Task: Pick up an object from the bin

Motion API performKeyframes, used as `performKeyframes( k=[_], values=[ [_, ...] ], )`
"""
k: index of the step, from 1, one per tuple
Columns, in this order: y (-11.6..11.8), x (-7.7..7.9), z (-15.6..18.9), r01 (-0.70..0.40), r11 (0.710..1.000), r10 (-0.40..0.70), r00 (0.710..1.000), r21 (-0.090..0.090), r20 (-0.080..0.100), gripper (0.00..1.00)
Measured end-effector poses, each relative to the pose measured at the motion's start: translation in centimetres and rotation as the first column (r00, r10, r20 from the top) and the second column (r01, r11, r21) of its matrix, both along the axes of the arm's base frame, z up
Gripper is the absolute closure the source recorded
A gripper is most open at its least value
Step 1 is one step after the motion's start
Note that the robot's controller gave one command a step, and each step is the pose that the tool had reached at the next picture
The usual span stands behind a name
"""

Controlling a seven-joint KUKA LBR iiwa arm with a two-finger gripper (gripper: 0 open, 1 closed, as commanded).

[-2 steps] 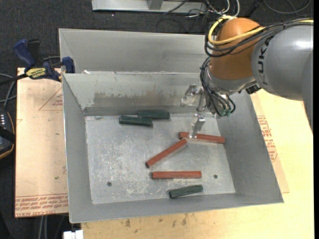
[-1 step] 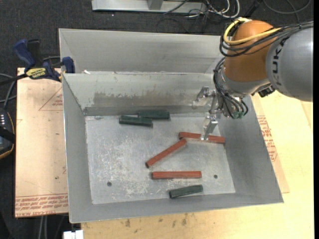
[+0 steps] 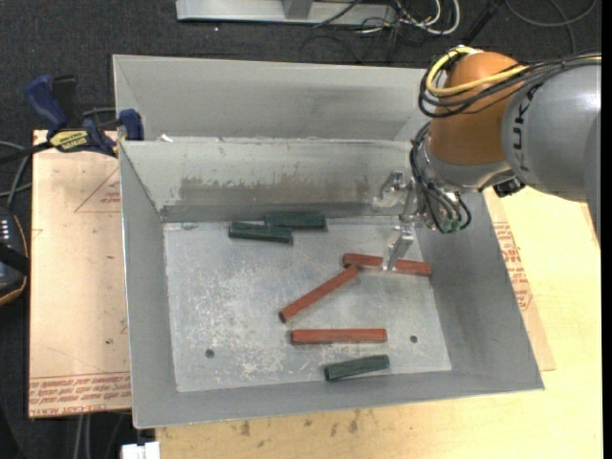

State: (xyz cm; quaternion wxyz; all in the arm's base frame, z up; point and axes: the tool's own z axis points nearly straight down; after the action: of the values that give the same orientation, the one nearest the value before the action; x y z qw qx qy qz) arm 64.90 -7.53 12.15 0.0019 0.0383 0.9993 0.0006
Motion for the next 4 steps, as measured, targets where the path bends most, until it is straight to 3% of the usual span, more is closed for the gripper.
performKeyframes(
  k=[1,2,4],
  values=[
    [0.5,0.4,-4.9,-0.077,0.997,0.077,0.997,-0.002,0.003,0.00],
    [0.5,-1.0,-4.4,0.116,0.993,-0.116,0.993,0.001,0.019,1.00],
    [0.5,-1.0,-4.3,0.115,0.993,-0.115,0.993,0.000,0.016,1.00]
  ],
)
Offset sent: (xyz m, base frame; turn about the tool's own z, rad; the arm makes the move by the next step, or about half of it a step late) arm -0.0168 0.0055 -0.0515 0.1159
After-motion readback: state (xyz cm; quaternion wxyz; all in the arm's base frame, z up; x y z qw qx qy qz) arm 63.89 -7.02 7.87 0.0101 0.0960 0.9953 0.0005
